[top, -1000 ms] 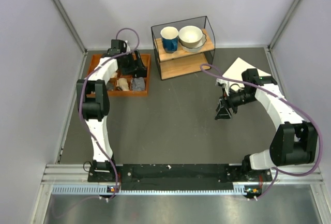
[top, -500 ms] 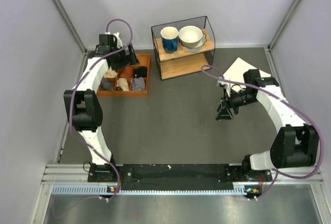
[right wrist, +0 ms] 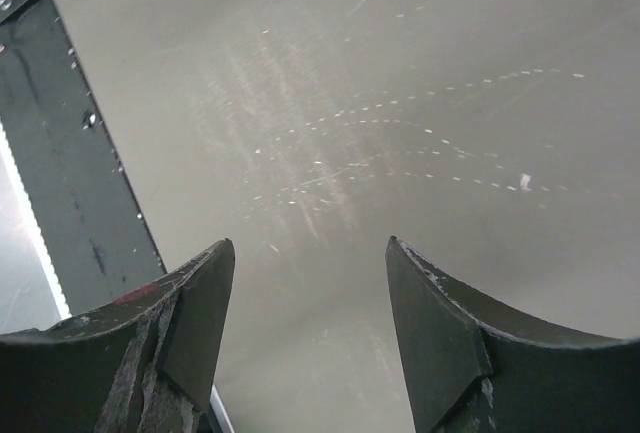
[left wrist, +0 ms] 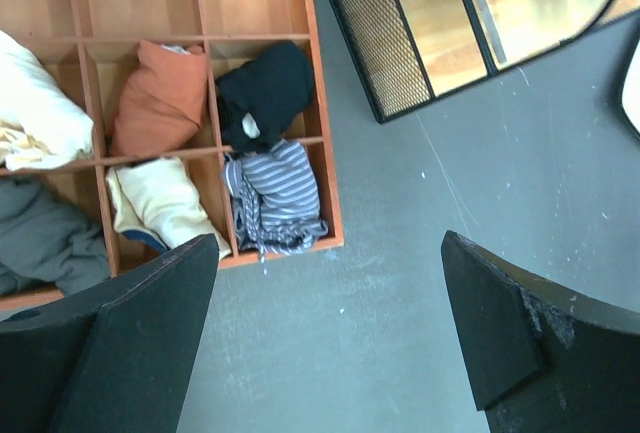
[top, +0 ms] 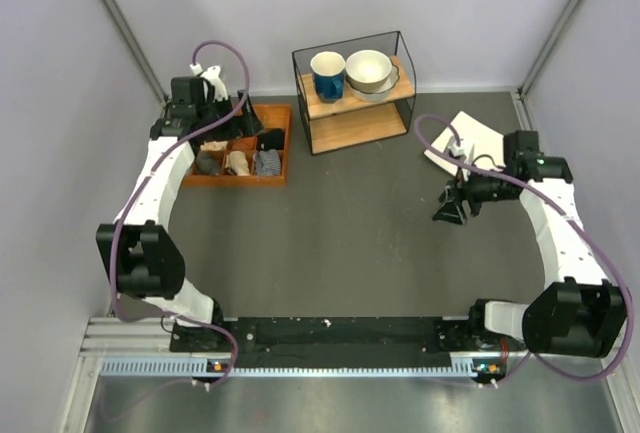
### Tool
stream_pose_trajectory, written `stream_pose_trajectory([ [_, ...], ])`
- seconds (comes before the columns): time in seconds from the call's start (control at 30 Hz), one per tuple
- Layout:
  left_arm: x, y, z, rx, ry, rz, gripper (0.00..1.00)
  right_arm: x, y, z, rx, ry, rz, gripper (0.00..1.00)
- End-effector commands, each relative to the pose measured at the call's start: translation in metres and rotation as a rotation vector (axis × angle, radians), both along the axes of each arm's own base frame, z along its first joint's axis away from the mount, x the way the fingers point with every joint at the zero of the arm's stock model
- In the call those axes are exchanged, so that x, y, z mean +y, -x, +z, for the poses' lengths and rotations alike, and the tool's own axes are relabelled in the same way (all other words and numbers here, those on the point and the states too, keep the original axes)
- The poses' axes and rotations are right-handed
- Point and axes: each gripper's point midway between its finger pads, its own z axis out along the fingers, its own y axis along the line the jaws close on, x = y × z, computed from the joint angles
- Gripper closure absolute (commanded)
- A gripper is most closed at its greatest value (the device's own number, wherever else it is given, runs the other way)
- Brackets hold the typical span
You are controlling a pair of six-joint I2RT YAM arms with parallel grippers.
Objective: Roll the underwear
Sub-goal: Reset both arms
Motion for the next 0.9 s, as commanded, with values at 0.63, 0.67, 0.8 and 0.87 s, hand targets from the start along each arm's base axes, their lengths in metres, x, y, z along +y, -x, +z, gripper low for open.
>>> stream_pose_trajectory([
  [0.63,-0.037,0.111,0.078,-0.282,0.153,-0.210,0.02,-0.017,-0.004,0.137,-0.298,-0.098,-0.241,0.18],
  [0.67,-0.037,0.114,0.080,-0.285,0.158,-0.215,0.02,-0.017,-0.004,0.140,-0.302,-0.102,-0.249,0.17],
  [0.8,-0.044,0.125,0.082,-0.287,0.187,-0.247,0.02,-0.019,-0.005,0.151,-0.330,-0.113,-0.281,0.15],
  [0.87,-0.047,0.130,0.082,-0.289,0.201,-0.266,0.02,-0.019,-0.007,0.155,-0.348,-0.118,-0.291,0.13],
])
